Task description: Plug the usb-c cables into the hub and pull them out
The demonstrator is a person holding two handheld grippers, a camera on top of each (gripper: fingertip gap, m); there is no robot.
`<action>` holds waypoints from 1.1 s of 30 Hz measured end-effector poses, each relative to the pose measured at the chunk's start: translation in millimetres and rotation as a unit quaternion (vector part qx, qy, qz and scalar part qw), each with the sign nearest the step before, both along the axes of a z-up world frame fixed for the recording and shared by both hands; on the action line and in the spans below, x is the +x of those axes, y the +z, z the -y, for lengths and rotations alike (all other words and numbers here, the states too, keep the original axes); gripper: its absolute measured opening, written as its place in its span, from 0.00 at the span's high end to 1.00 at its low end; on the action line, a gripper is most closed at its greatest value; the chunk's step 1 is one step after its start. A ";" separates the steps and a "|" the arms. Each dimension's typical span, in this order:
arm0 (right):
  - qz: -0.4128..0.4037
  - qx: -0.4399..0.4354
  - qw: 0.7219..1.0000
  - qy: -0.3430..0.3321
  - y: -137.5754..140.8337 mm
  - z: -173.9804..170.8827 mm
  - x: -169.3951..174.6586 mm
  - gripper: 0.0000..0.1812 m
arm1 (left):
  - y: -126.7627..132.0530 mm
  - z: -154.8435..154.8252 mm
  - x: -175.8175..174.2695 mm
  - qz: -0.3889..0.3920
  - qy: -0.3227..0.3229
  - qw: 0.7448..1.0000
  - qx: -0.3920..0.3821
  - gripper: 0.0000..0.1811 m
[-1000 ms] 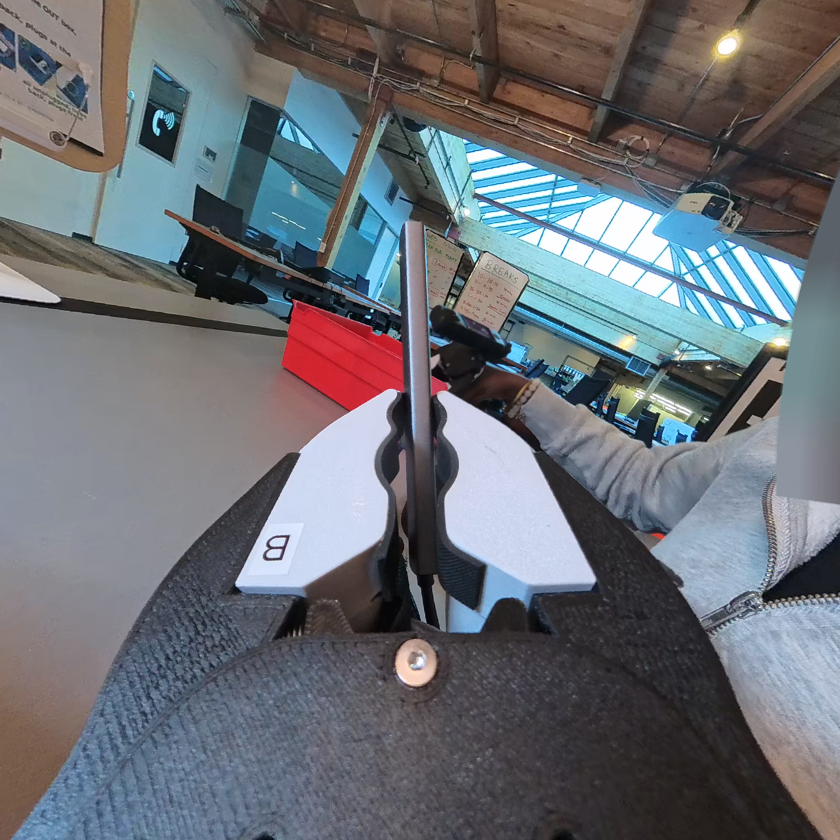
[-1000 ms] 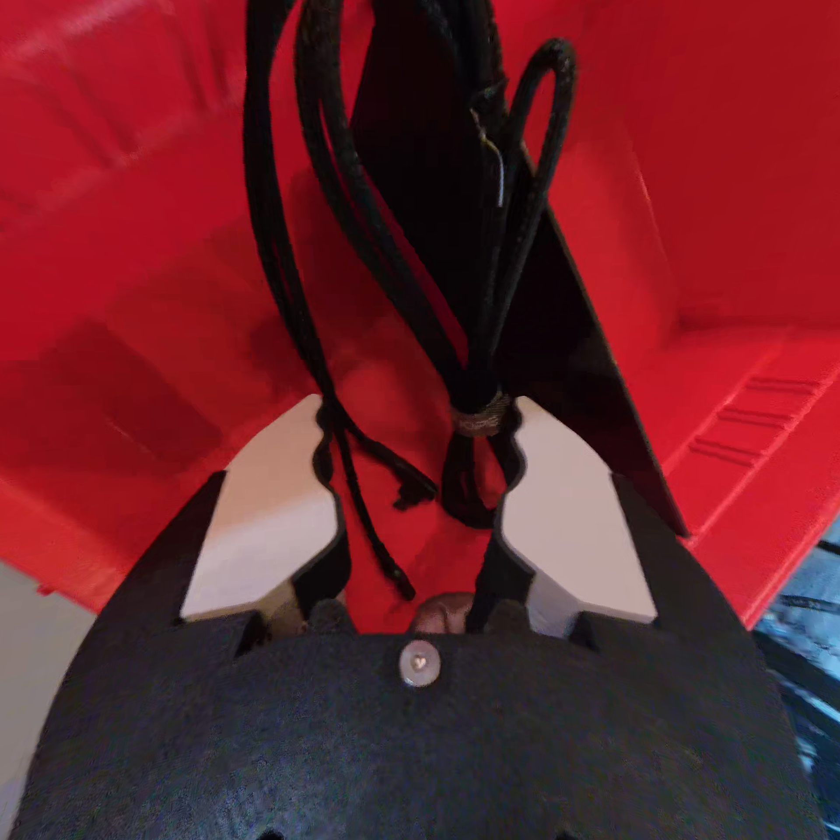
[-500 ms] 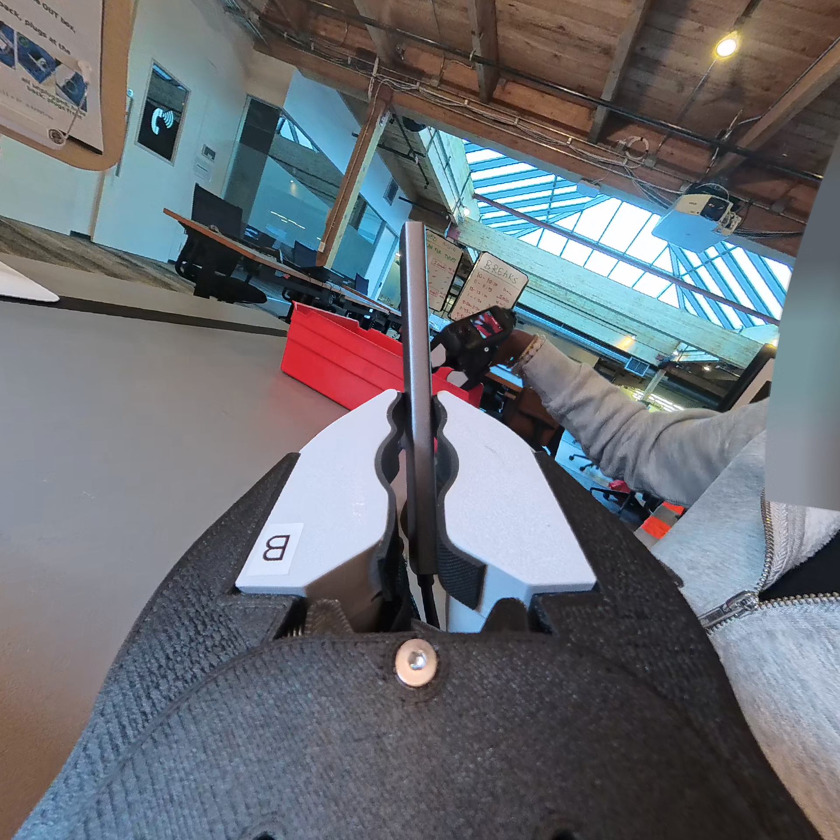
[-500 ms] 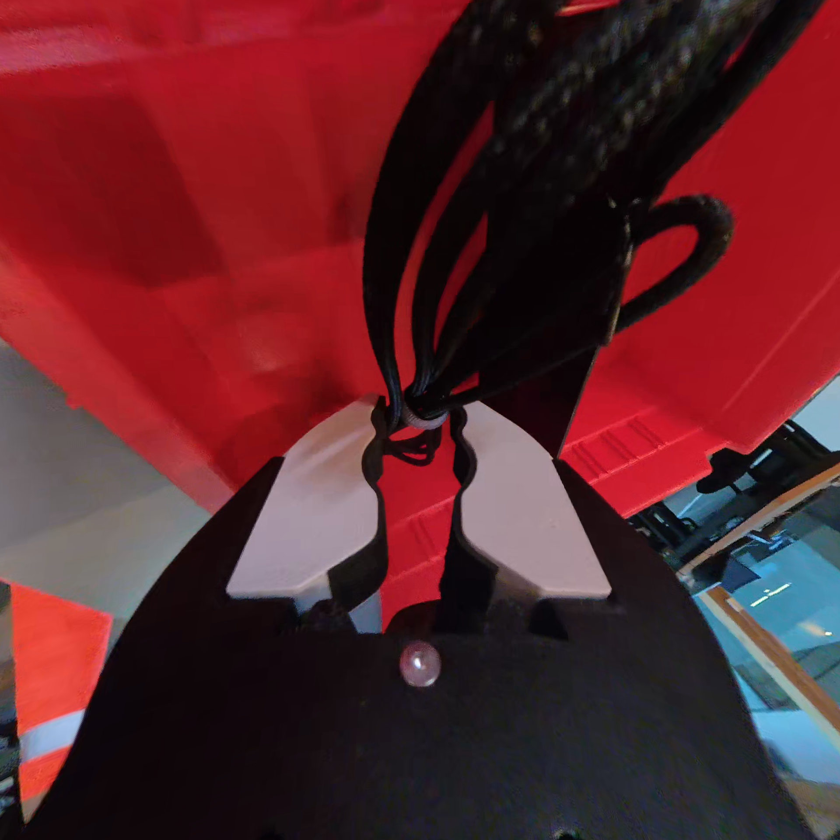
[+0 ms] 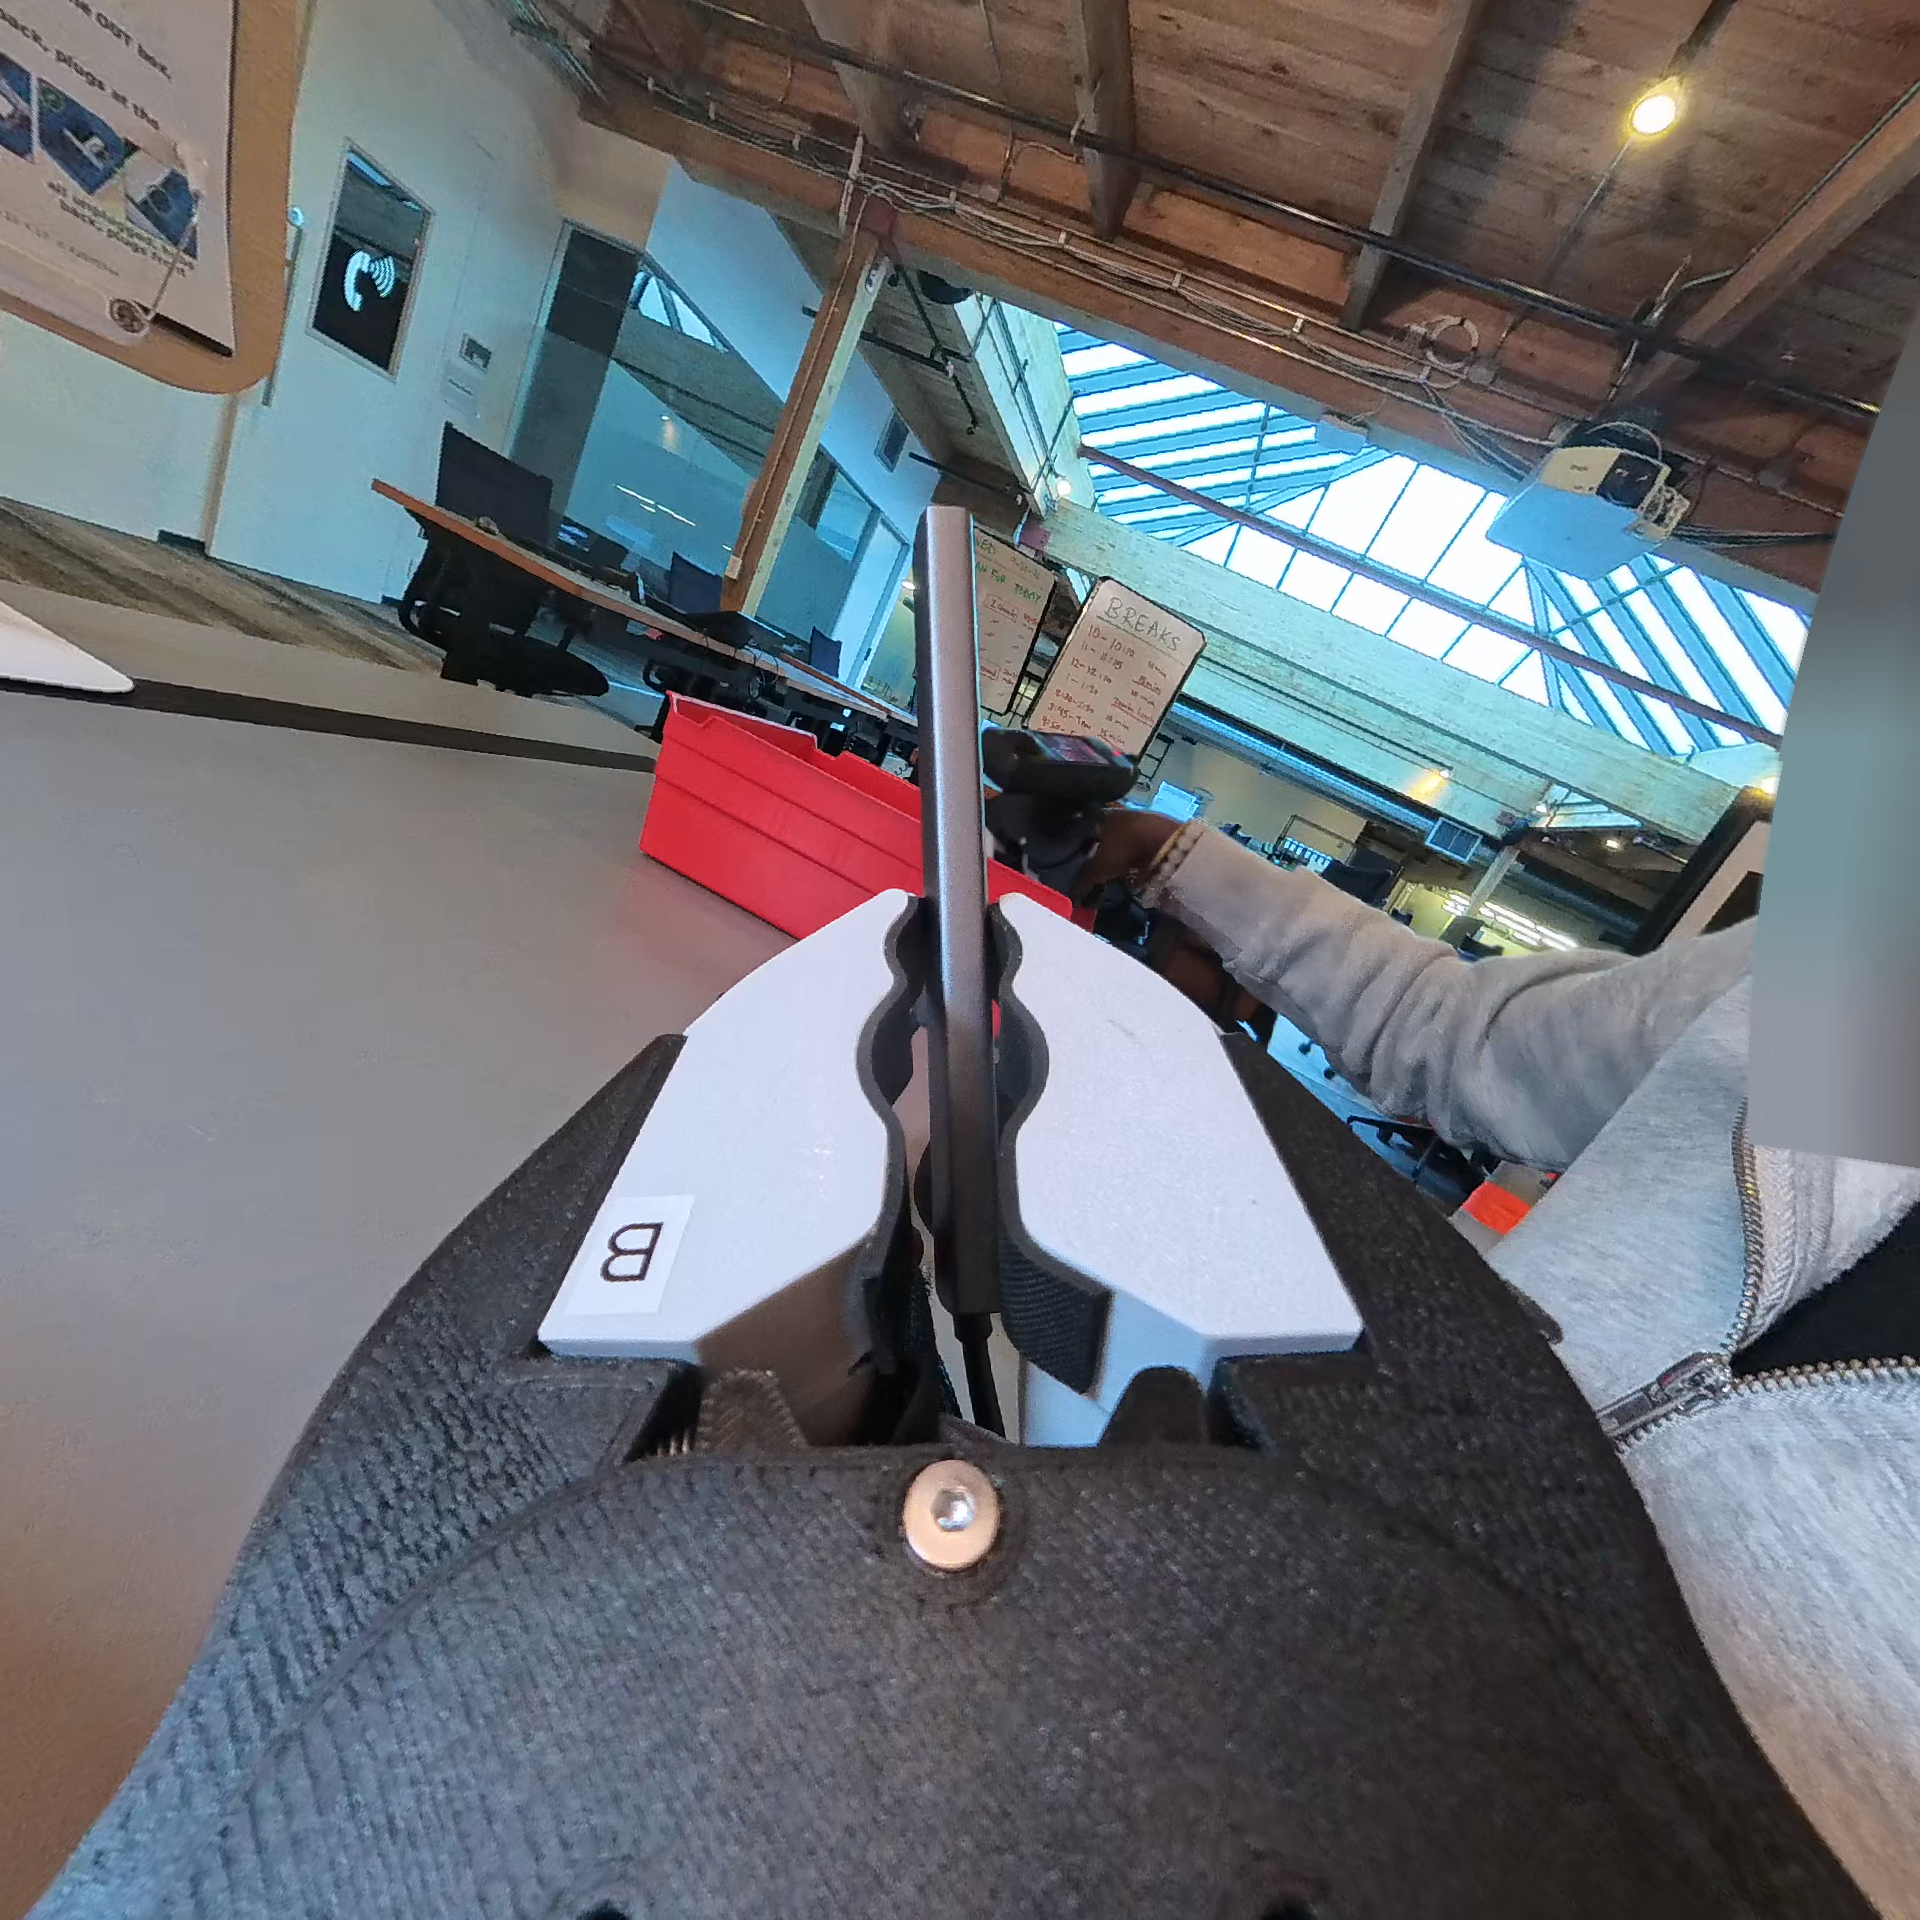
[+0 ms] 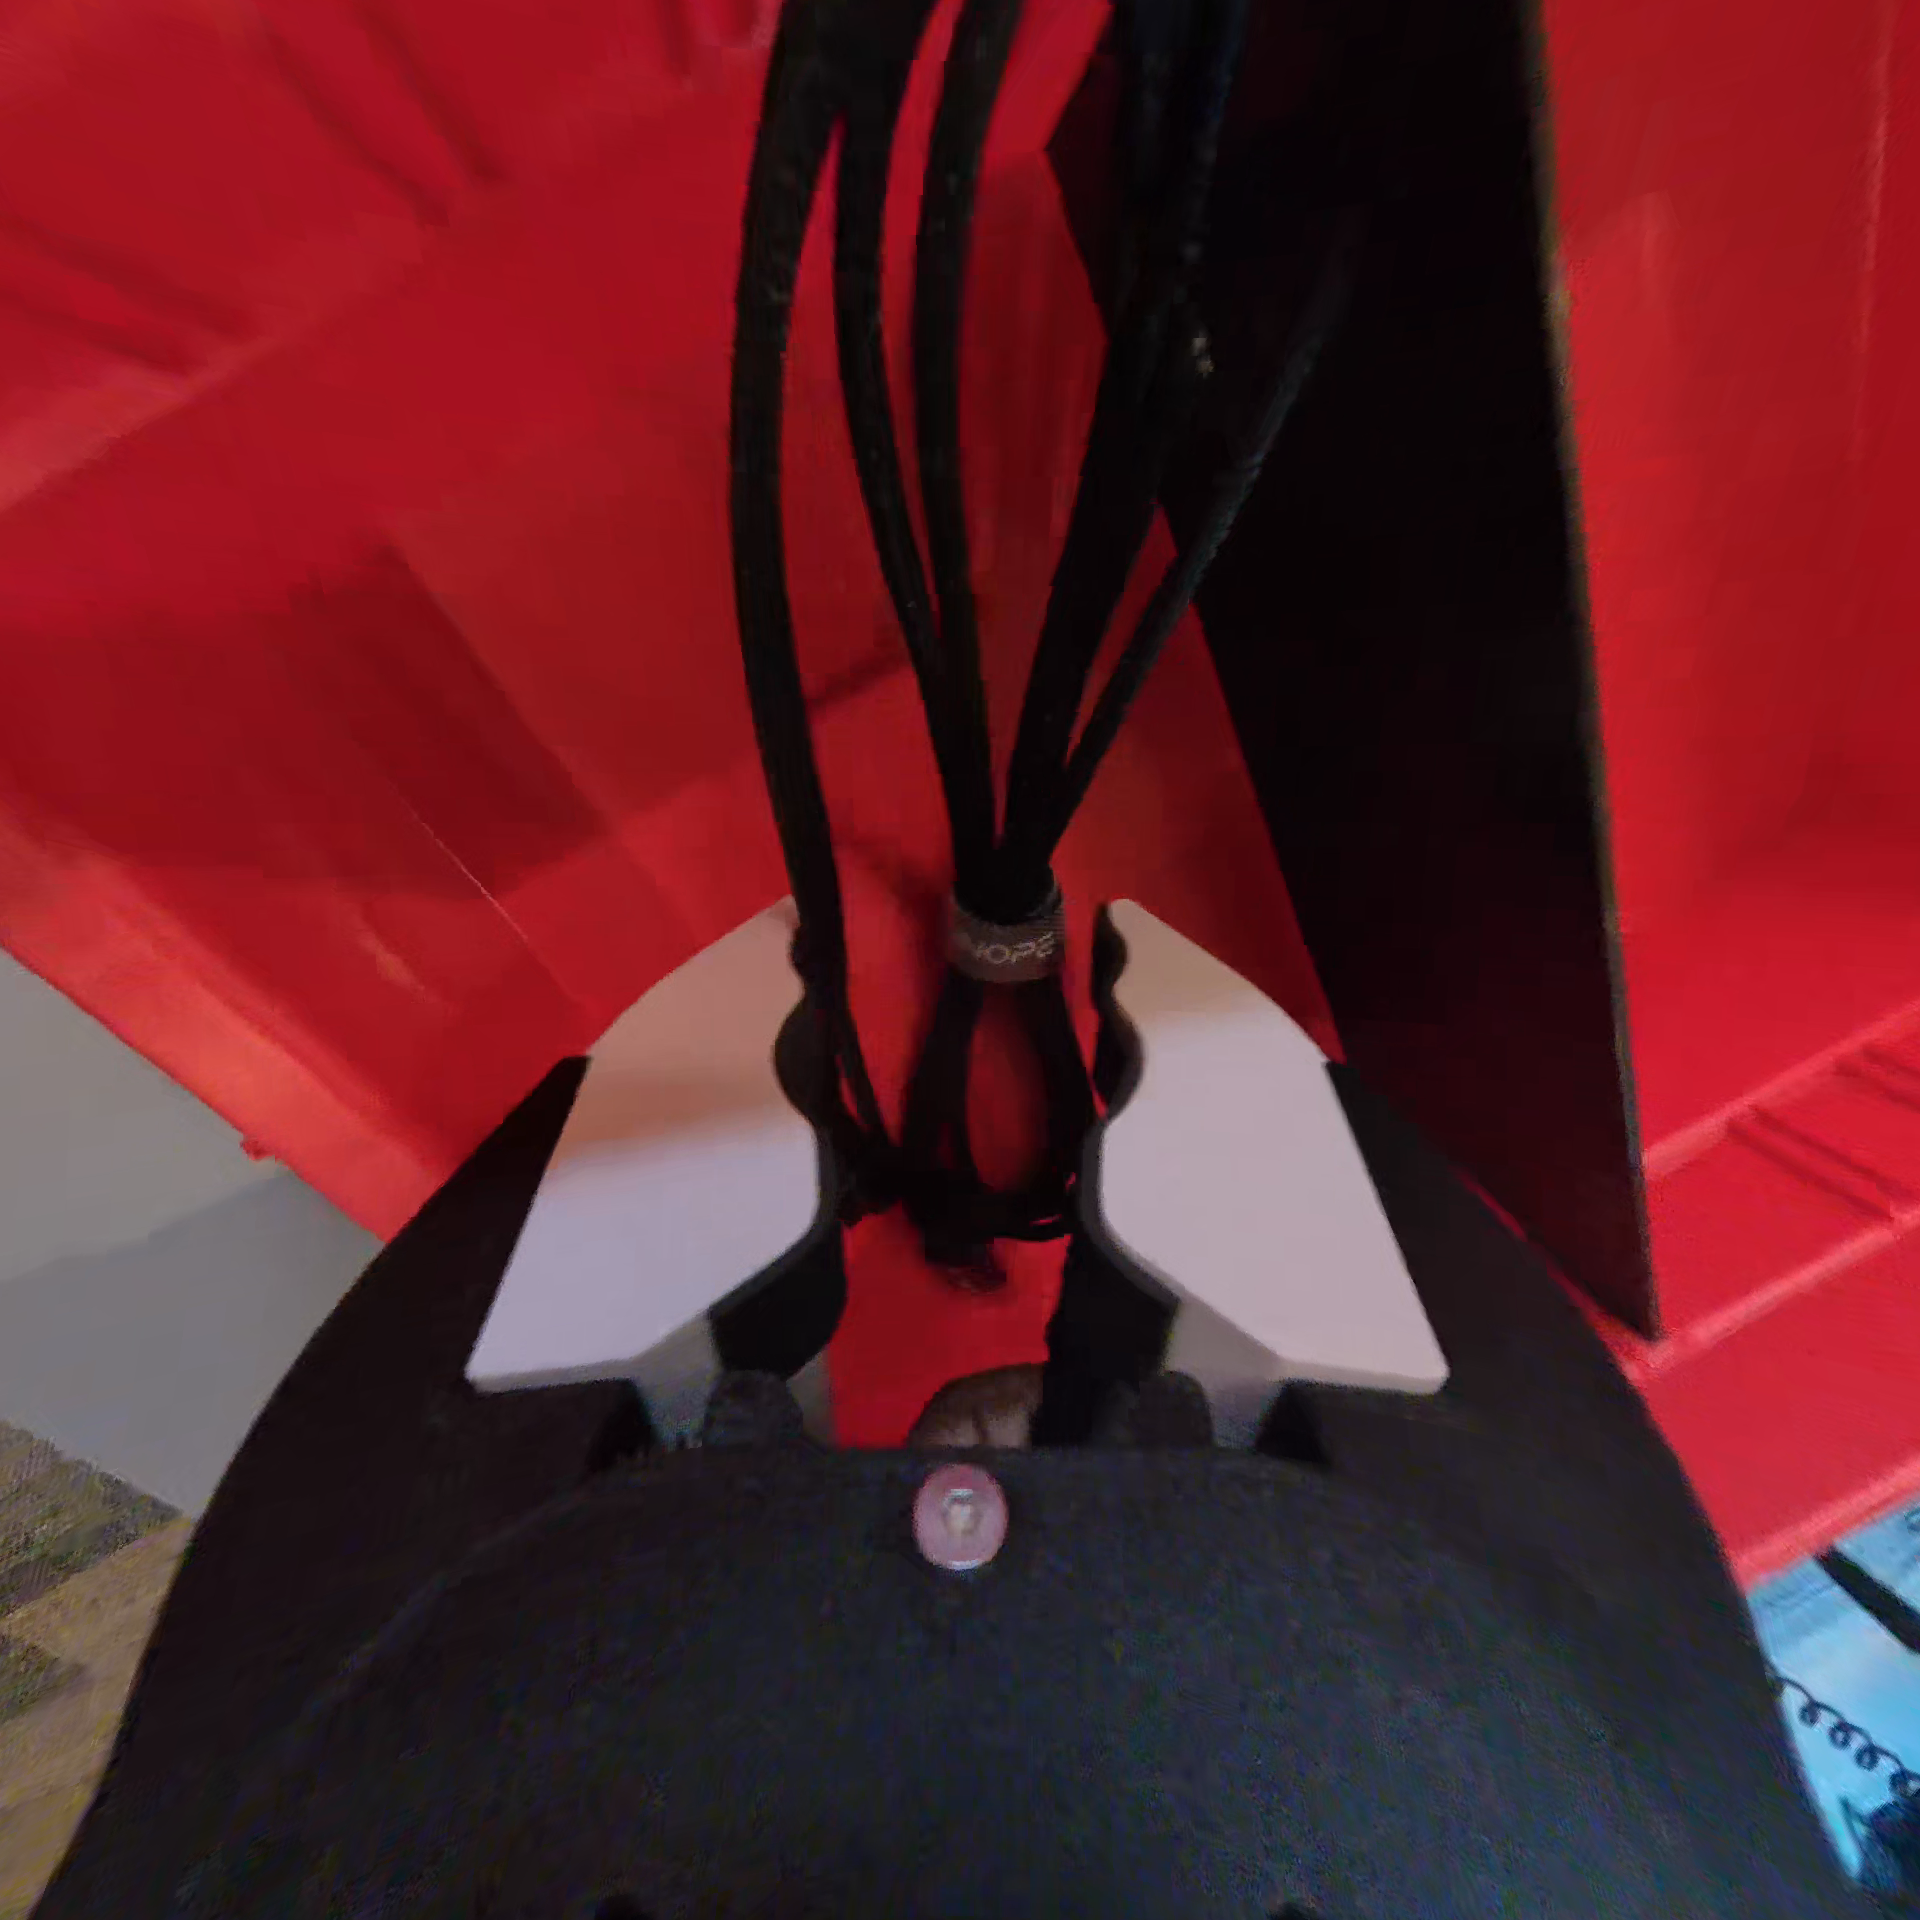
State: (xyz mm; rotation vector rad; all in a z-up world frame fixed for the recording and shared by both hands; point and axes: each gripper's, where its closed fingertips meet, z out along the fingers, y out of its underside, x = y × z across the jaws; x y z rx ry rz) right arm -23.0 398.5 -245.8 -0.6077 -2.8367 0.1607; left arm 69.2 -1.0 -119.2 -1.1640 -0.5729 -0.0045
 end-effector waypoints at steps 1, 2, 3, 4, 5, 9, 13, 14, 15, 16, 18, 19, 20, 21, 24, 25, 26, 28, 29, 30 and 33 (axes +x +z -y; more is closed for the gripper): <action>-0.007 -0.009 1.000 -0.008 4.4 0.0 0.8 0.68 | -0.1 -0.1 -0.1 0.001 0.000 1.000 0.000 0.94; -0.012 -0.026 1.000 -0.012 10.1 2.7 2.2 0.65 | -0.2 -0.2 -0.2 0.001 0.000 1.000 -0.001 0.94; -0.021 -0.046 0.999 -0.014 17.3 6.9 2.7 0.63 | -0.4 -0.4 -0.3 0.002 0.000 1.000 -0.001 0.94; -0.035 -0.066 0.997 -0.012 25.6 11.4 1.9 0.61 | -0.6 -0.5 -0.4 0.002 -0.001 1.000 -0.002 0.94; -0.053 -0.084 0.995 -0.011 34.2 16.2 -0.5 0.61 | -0.7 -0.6 -0.6 0.003 -0.001 1.000 -0.002 0.94; -0.076 -0.130 0.989 -0.007 42.4 37.6 -5.6 0.66 | -1.1 -0.8 -0.8 0.004 0.000 1.000 -0.003 0.94; -0.062 -0.071 0.995 -0.017 4.2 33.6 -8.7 0.74 | -0.9 -0.8 -0.7 0.003 0.000 1.000 -0.003 0.94; -0.072 -0.070 0.995 -0.021 -0.5 34.2 -11.0 0.78 | -0.8 -0.7 -0.7 0.003 0.000 1.000 -0.003 0.94; -0.080 -0.073 0.994 -0.030 -1.0 34.6 -12.3 0.77 | -0.7 -0.6 -0.6 0.003 0.000 1.000 -0.003 0.94; -0.085 -0.072 0.993 -0.036 0.1 34.1 -12.3 0.77 | -0.7 -0.6 -0.7 0.003 0.000 1.000 -0.002 0.94; -0.101 -0.072 0.991 -0.040 7.1 32.7 -11.1 0.76 | -0.6 -0.4 -0.8 0.004 0.001 1.000 -0.001 0.94; -0.117 -0.083 0.988 -0.050 14.6 32.3 -12.1 0.72 | -0.5 -0.2 -0.8 0.003 0.001 1.000 -0.001 0.94; -0.134 -0.106 0.983 -0.065 25.7 32.9 -13.3 0.69 | -0.3 0.0 -0.8 0.003 0.002 1.000 0.000 0.94; -0.152 -0.140 0.975 -0.084 39.8 34.7 -13.9 0.65 | -0.3 0.1 -0.8 0.003 0.002 1.000 0.000 0.94; -0.259 -0.289 0.910 -0.146 108.6 43.7 -17.4 0.60 | -0.3 0.4 -1.2 0.004 0.004 1.000 0.000 0.94; -0.292 -0.361 0.873 -0.151 137.6 53.9 -13.0 0.59 | -0.3 0.5 -1.4 0.005 0.004 1.000 0.001 0.94; -0.317 -0.432 0.832 -0.144 165.6 67.2 -4.6 0.58 | -0.3 0.9 -1.7 0.006 0.004 1.000 0.003 0.94; -0.353 -0.531 0.764 -0.097 206.3 101.7 18.7 0.52 | 0.2 2.1 -2.4 0.008 0.004 1.000 0.008 0.94; -0.370 -0.552 0.745 -0.059 216.2 123.9 30.6 0.46 | 0.3 2.9 -3.1 0.011 0.006 1.000 0.011 0.94; -0.391 -0.559 0.731 -0.016 220.8 149.1 41.3 0.40 | 0.2 4.0 -4.4 0.014 0.010 1.000 0.014 0.94; -0.468 -0.549 0.685 0.101 222.9 231.6 60.9 0.44 | -2.1 7.0 -10.1 0.033 0.023 0.999 0.018 0.94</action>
